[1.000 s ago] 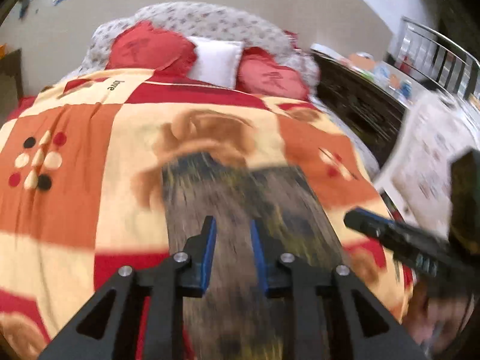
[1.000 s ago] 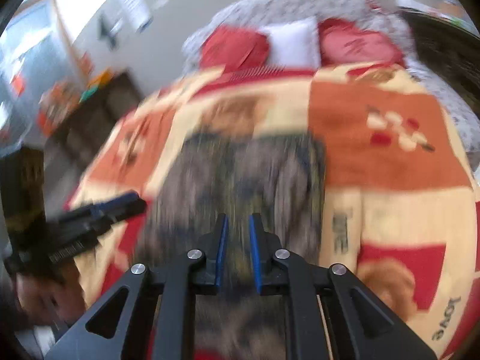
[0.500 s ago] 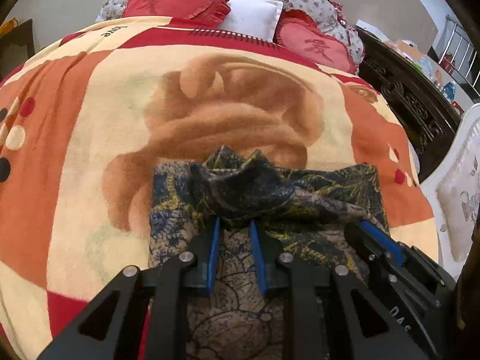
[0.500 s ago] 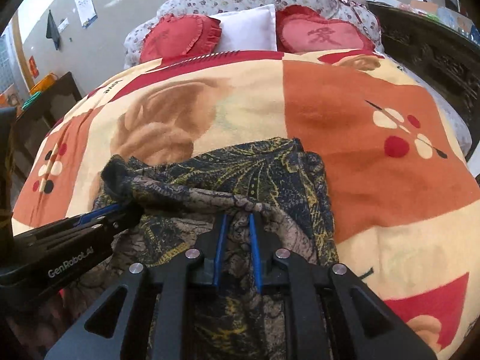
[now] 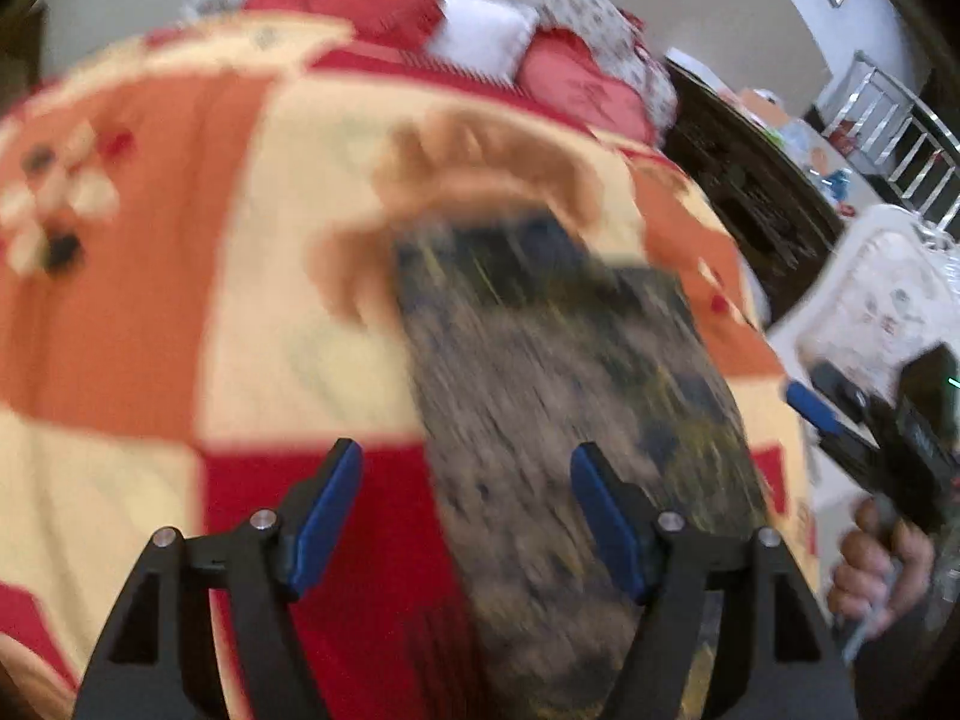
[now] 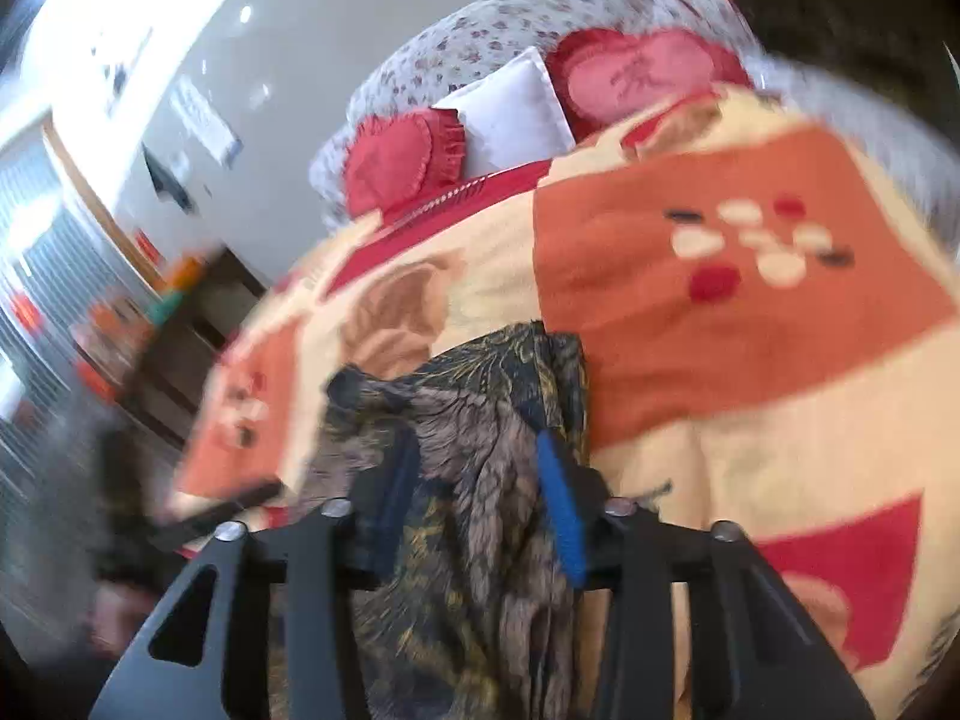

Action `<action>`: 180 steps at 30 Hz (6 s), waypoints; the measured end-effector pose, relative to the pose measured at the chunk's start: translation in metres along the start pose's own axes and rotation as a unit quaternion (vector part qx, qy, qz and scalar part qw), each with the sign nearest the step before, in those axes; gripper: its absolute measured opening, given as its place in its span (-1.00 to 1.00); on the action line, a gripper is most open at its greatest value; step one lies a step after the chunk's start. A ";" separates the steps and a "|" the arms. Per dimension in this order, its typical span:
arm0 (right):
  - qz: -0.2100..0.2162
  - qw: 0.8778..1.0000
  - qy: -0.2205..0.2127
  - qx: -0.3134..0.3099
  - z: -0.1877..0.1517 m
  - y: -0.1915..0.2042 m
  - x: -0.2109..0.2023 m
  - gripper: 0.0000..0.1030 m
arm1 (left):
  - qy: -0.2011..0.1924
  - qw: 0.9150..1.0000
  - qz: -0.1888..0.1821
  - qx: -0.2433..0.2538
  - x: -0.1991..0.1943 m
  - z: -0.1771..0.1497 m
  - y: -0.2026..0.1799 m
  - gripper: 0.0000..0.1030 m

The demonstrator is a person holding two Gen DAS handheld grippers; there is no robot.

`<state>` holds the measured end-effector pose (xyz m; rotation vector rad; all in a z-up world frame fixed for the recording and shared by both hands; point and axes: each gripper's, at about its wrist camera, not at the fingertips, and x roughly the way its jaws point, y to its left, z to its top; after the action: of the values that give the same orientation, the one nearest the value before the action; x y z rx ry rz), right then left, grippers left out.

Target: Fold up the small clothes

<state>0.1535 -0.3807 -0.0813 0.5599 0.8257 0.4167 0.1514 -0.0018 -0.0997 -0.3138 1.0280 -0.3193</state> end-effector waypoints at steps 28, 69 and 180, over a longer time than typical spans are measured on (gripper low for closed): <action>0.097 0.986 0.109 0.082 -0.042 -0.041 0.072 -0.28 | 0.000 0.997 -0.044 -0.071 0.022 -0.002 0.007 -0.24; 0.050 0.990 0.084 -0.098 0.000 0.176 0.131 -0.60 | -0.101 0.992 0.078 0.009 -0.085 0.062 0.052 -0.55; -0.220 0.937 0.109 -0.247 -0.197 0.186 0.025 0.40 | -0.017 0.974 0.223 0.032 -0.099 -0.117 0.001 0.99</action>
<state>-0.0092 -0.1622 -0.0896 -0.1462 0.9854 0.2578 0.0020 0.0268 -0.0788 -0.0249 1.0227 0.0588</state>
